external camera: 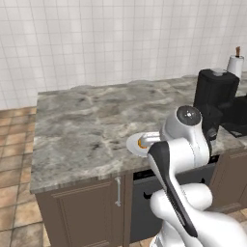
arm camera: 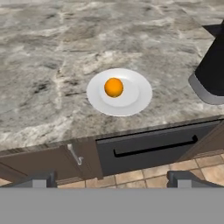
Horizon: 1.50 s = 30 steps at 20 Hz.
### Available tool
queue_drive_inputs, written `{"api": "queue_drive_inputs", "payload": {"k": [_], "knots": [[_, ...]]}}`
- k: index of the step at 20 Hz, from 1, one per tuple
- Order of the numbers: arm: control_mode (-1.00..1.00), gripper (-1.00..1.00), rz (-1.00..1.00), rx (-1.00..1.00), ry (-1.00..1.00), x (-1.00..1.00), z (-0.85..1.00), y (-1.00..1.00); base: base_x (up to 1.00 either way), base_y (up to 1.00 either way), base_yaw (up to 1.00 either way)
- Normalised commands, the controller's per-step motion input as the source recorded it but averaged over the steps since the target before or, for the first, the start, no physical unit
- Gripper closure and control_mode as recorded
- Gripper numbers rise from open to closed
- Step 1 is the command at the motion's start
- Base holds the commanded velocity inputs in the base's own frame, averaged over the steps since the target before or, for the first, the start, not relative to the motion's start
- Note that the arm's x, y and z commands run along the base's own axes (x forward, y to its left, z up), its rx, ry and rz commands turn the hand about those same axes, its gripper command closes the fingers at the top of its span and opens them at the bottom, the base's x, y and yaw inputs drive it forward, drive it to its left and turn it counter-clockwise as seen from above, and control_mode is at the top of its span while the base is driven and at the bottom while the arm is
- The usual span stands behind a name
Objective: Pick the orange and peach from the fridge and place them on the plate next to the blender to make a fruit smoothie.
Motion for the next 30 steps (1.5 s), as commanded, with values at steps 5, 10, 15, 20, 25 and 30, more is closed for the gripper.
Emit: {"api": "queue_drive_inputs", "payload": {"k": [5,10,15,20,25,30], "knots": [[1.0,-1.0,0.0,0.0,0.0,-0.02,0.0,0.0,-0.26,-0.21,-0.25],[1.0,-1.0,0.0,0.0,0.0,0.0,0.0,0.0,-0.28,-0.54,-0.67],[1.0,-1.0,0.0,0.0,0.0,0.0,0.0,0.0,-0.06,-0.47,-0.77],[1.0,-1.0,0.0,0.0,0.0,0.0,0.0,0.0,0.0,-0.7,-0.76],[1.0,-1.0,0.0,0.0,0.0,0.0,0.0,0.0,0.0,-0.73,-0.74],[1.0,-1.0,0.0,0.0,0.0,0.0,0.0,0.0,0.21,-0.69,-0.62]]}}
